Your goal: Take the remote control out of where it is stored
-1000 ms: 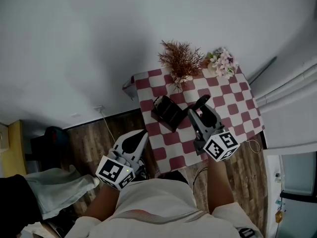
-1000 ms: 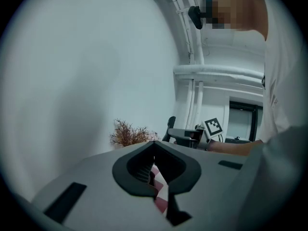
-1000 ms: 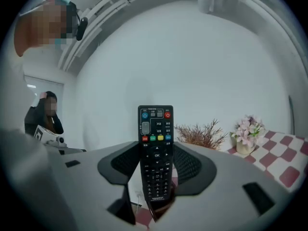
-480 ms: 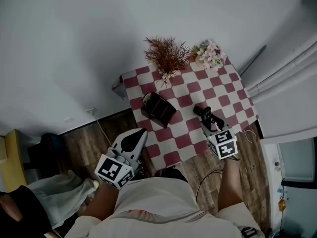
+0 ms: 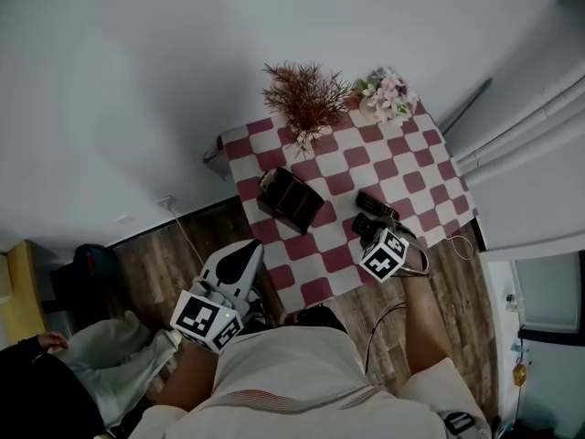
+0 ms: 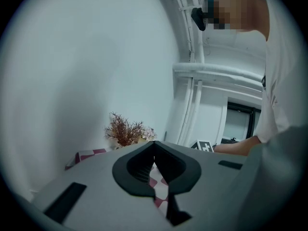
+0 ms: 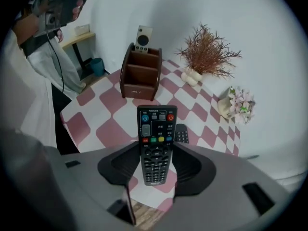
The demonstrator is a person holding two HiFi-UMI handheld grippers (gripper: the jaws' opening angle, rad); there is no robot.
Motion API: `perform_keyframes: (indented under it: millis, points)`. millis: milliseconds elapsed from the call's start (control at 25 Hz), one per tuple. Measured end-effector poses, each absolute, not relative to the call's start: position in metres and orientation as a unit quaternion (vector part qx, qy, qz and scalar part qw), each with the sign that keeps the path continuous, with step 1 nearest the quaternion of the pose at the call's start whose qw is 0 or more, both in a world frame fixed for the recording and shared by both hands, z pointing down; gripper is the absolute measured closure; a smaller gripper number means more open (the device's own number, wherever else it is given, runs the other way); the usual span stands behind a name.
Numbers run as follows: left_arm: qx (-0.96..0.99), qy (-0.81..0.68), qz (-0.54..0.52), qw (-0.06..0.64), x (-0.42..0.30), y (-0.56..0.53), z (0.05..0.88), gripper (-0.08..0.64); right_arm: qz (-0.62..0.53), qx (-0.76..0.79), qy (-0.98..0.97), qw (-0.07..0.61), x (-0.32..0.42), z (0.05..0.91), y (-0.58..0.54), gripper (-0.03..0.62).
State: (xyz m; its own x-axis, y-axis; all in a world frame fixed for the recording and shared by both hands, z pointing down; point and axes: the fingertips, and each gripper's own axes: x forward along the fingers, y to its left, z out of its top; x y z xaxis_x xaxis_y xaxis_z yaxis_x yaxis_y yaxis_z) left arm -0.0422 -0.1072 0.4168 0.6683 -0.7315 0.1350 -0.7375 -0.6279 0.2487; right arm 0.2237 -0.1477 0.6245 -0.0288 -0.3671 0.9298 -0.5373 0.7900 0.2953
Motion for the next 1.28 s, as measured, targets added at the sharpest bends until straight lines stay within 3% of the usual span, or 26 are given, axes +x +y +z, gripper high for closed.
perform_keyframes:
  millis: [320, 640, 720, 880, 1080, 1280]
  points:
    - [0.895, -0.419, 0.012, 0.153, -0.049, -0.118, 0.424, 0.552, 0.084, 0.243, -0.679, 0.687, 0.221, 0.670, -0.157, 0.379]
    - [0.885, -0.435, 0.015, 0.166, -0.060, -0.128, 0.434, 0.552, 0.084, 0.213, -0.677, 0.699, 0.213, 0.691, -0.158, 0.382]
    - [0.883, -0.438, 0.015, 0.170, -0.061, -0.131, 0.435, 0.552, 0.071, 0.220, -0.681, 0.695, 0.211, 0.690, -0.164, 0.486]
    - [0.885, -0.435, 0.014, 0.169, -0.059, -0.135, 0.434, 0.552, 0.071, 0.208, -0.693, 0.687, 0.207, 0.687, -0.161, 0.494]
    - [0.886, -0.431, 0.017, 0.168, -0.058, -0.137, 0.432, 0.552, 0.076, 0.224, -0.720, 0.653, 0.200, 0.666, -0.162, 0.494]
    - [0.892, -0.423, 0.013, 0.162, -0.056, -0.138, 0.426, 0.552, 0.108, 0.307, -0.793, 0.515, 0.176, 0.604, -0.174, 0.497]
